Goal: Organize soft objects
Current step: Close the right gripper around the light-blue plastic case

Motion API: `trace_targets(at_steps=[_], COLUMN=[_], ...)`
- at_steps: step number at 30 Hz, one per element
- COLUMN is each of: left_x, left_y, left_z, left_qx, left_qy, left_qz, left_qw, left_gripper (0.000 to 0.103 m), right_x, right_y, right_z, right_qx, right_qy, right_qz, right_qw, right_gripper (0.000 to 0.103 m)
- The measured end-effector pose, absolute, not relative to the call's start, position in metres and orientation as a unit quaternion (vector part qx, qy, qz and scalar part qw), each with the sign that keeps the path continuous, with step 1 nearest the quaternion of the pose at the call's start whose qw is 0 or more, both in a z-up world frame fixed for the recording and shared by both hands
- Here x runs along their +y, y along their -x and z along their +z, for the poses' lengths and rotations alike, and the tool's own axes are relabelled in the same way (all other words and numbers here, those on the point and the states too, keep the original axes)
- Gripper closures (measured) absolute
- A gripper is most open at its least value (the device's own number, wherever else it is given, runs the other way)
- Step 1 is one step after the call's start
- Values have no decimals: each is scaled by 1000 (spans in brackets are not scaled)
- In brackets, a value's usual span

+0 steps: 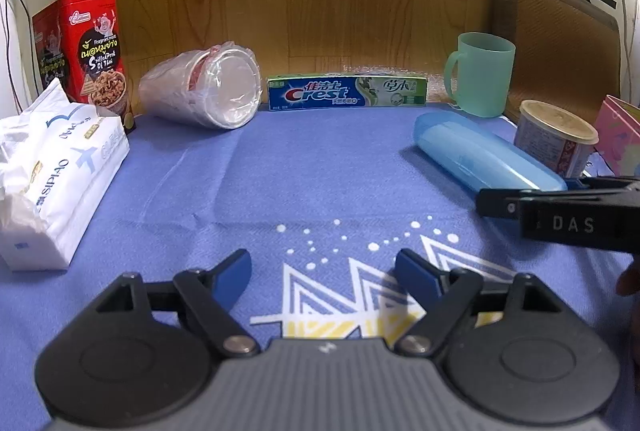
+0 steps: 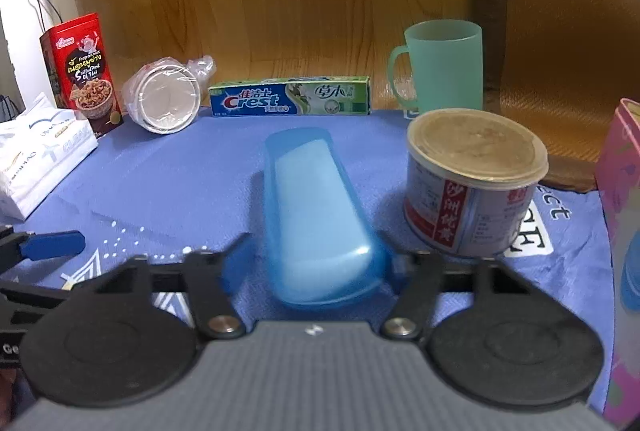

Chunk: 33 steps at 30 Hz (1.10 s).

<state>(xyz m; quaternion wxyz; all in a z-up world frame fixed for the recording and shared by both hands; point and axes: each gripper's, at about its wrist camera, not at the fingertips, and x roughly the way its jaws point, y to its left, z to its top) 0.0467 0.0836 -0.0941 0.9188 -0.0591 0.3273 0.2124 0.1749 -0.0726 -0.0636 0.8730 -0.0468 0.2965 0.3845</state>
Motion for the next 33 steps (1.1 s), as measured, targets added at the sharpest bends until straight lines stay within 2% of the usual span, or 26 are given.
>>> trace_targets(at_steps=[6, 17, 24, 33], left_x=[83, 83, 82, 83], left_y=[-46, -46, -45, -46], left_z=[-94, -95, -95, -96], left_qx=[329, 332, 333, 333], left_qy=[61, 66, 69, 68], left_qz=[218, 231, 237, 237], left_qw=[917, 912, 910, 910], left_gripper=[17, 9, 7, 6], right_x=[-80, -121, -121, -123], right_y=[-175, -119, -119, -116], right_z=[-64, -66, -67, -68], right_qx=[302, 277, 276, 277], right_qy=[29, 73, 69, 64], right_qz=[386, 417, 426, 431], right_qw=[871, 863, 859, 857], right_gripper=[46, 46, 39, 36])
